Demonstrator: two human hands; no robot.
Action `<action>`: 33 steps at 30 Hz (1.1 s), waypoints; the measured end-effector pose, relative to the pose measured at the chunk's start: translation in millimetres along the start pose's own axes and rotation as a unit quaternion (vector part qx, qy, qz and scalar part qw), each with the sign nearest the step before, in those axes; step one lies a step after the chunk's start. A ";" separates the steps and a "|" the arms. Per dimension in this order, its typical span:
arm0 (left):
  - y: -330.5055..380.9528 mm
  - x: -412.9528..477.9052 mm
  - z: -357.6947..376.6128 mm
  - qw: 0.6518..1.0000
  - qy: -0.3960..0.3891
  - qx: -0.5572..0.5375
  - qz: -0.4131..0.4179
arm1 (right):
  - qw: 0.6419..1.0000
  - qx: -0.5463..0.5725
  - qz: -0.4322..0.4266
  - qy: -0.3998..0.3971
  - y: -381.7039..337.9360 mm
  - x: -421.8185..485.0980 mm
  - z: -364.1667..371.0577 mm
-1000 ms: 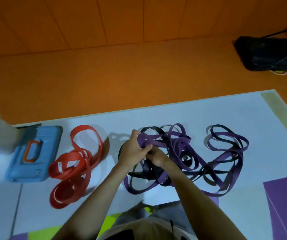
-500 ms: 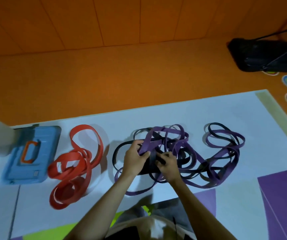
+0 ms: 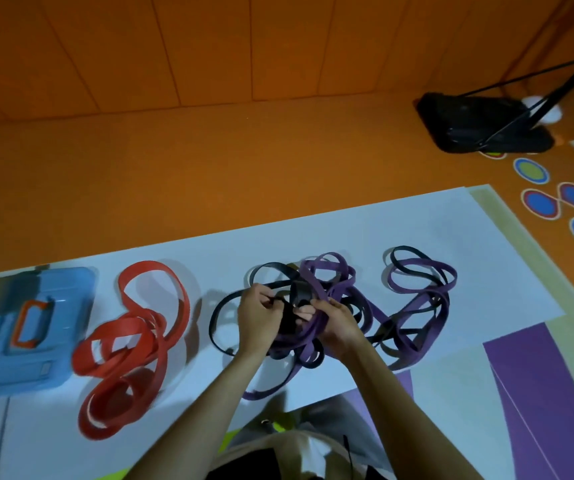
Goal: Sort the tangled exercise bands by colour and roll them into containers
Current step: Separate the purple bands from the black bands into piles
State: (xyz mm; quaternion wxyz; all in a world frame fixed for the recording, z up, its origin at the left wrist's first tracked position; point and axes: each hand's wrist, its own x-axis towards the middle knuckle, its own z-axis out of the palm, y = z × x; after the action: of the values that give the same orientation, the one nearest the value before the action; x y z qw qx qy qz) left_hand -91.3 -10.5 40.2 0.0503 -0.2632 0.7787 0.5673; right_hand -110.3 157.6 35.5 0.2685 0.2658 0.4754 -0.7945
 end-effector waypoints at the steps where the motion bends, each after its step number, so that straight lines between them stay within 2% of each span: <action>1: 0.8 5.9 0.4 0.999 -0.006 0.031 -0.006 | 1.000 0.025 0.003 0.005 -2.4 -0.9 -0.9; 3: 8.4 12.0 3.9 0.980 -0.164 0.029 -0.108 | 0.999 0.042 0.019 -0.008 -7.0 -5.0 -3.8; 4: 13.9 13.3 6.0 0.952 -0.243 0.018 -0.186 | 0.999 0.037 0.025 -0.018 -8.3 -6.3 -6.5; 5: 19.5 14.1 8.0 0.930 -0.285 0.014 -0.233 | 0.999 0.033 0.031 -0.027 -8.7 -7.3 -9.6; 6: 18.3 19.3 11.6 0.923 -0.295 0.018 -0.246 | 0.999 0.024 0.036 -0.032 -8.5 -7.6 -12.6; 9: 10.5 32.5 20.6 0.941 -0.265 0.004 -0.212 | 0.997 -0.008 0.046 -0.062 -8.3 -8.4 -19.8; 11: 8.9 38.5 20.6 0.949 -0.235 -0.053 -0.202 | 0.996 -0.023 0.040 -0.076 -11.0 -10.5 -22.7; 13: 10.0 44.9 12.3 0.955 -0.150 -0.150 -0.209 | 0.998 -0.025 0.028 -0.052 -17.5 -16.0 -24.9; 15: 9.8 53.1 0.8 0.943 -0.071 -0.238 -0.221 | 1.000 -0.009 0.009 -0.008 -25.8 -21.4 -25.1; 18: 14.3 58.3 -13.2 0.942 -0.041 -0.267 -0.200 | 0.999 -0.030 -0.005 0.017 -32.9 -21.5 -24.3; 20: 21.3 59.3 -18.9 0.944 -0.070 -0.248 -0.206 | 0.997 -0.071 -0.010 0.008 -35.6 -22.8 -19.8; 24: 35.3 63.0 -47.2 0.930 -0.254 -0.090 -0.251 | 0.986 -0.163 -0.023 -0.018 -40.4 -24.2 -14.0; 26: 35.9 67.8 -61.9 0.931 -0.264 -0.023 -0.252 | 0.979 -0.203 -0.020 -0.021 -42.0 -25.3 -15.8; 28: 33.5 71.2 -69.9 0.947 -0.211 -0.044 -0.238 | 0.972 -0.234 -0.017 -0.015 -43.5 -25.7 -24.2; 31: 16.8 78.9 -71.7 0.968 -0.072 -0.133 -0.199 | 0.950 -0.309 -0.029 -0.003 -47.5 -27.3 -41.5; 33: 3.2 80.9 -71.7 0.979 0.000 -0.130 -0.160 | 0.934 -0.355 -0.037 0.002 -50.3 -27.7 -52.5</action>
State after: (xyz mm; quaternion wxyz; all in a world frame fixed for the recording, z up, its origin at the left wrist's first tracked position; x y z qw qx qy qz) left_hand -146.4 -103.5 37.7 0.1056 -0.3885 0.6462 0.6484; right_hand -115.9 229.9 63.7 0.3155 0.1367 0.7366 -0.5824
